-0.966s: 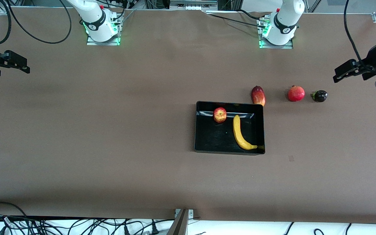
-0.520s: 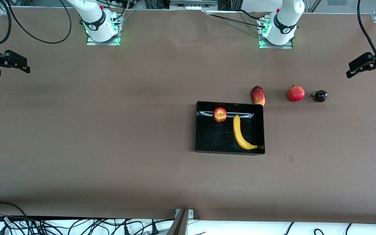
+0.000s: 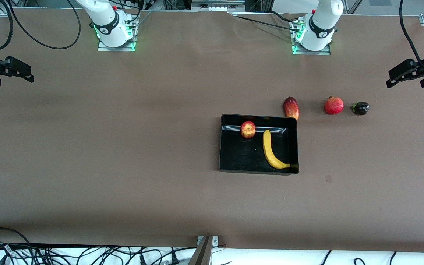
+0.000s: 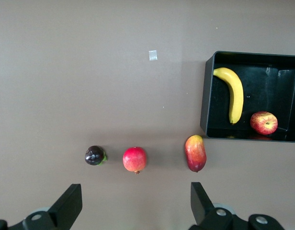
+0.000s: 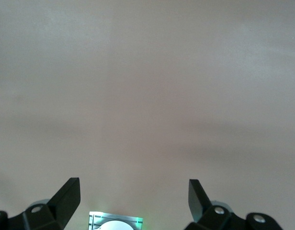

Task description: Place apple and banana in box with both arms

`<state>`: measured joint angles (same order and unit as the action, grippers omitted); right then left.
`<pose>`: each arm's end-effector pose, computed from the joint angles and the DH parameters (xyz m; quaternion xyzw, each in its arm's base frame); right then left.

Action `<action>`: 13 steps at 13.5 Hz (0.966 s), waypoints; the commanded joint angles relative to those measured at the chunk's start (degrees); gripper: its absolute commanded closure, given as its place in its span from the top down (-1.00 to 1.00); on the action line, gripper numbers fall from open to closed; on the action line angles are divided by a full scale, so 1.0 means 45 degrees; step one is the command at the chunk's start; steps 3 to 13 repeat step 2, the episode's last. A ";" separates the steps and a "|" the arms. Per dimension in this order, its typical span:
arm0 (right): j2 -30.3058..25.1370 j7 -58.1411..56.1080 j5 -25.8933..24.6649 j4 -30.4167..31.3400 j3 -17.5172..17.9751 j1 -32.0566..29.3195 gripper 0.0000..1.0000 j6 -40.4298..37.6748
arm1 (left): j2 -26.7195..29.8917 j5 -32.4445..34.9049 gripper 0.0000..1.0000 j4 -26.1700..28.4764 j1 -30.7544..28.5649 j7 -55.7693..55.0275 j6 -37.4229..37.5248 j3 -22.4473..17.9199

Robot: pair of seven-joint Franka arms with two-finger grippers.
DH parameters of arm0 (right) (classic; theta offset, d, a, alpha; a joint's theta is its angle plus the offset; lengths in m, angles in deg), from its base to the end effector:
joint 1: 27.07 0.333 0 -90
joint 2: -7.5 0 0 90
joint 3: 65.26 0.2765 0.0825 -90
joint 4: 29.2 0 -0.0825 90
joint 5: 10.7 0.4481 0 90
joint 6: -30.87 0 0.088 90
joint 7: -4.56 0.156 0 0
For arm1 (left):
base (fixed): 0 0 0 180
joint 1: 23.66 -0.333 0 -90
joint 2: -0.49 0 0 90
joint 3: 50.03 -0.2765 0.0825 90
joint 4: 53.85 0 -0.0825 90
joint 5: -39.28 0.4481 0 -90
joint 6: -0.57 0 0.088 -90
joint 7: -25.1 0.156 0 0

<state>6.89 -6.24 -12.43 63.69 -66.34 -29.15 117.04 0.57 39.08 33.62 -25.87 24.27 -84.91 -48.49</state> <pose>0.6003 -0.0381 0.5106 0.9963 0.0663 -0.0547 0.0084 0.6087 0.0065 0.5536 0.9998 0.0130 -0.0167 0.0017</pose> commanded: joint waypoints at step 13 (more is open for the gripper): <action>0.0038 0.0016 -0.0103 -0.0251 0.0200 -0.0184 1.00 -0.0281 | 0.0315 0.0064 1.00 0.0269 0.0080 0.0204 -0.0145 -0.0010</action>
